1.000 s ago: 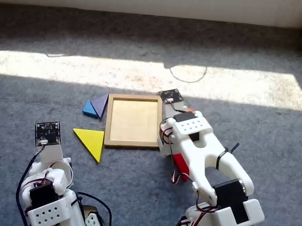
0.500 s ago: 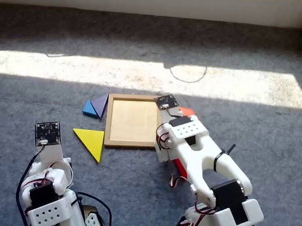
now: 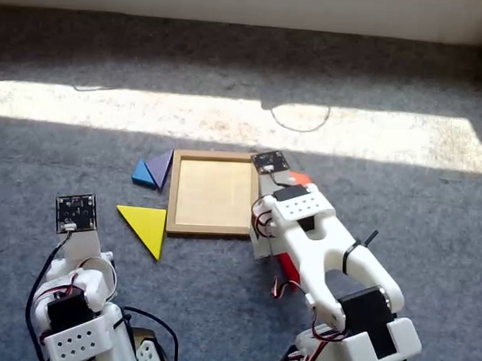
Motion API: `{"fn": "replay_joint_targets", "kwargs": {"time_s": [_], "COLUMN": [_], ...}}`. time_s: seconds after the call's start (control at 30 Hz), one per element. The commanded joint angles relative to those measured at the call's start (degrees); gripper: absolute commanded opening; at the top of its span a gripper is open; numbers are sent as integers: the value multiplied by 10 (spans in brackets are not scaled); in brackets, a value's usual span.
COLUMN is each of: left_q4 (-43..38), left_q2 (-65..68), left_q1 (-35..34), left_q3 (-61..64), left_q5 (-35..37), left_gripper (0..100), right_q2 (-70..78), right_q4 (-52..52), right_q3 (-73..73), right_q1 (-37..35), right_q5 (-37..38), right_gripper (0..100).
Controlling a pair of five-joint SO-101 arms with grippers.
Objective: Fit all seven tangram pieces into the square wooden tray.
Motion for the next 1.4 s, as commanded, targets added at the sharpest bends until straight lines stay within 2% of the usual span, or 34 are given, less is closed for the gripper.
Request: {"fn": "replay_joint_targets", "kwargs": {"time_s": [0.0, 0.47, 0.7, 0.97, 1.37], "left_q4": [4, 4, 4, 4, 4], "left_q2": [-18, -18, -18, -18, -18], "left_q1": [-6, -6, -6, -6, -6], "left_q3": [12, 12, 12, 12, 12], "left_q5": [1, 1, 1, 1, 1], "left_gripper": [6, 6, 6, 6, 6], "right_q2": [-2, -7, -7, -9, -165], "right_q4": [-1, -2, -2, 1, 22], "right_q3": [16, 23, 19, 19, 25], "right_q1": [6, -8, -8, -8, -10], "right_q5": [-7, -9, -8, -8, -8], "right_gripper": [350, 348, 205, 198, 139]}}
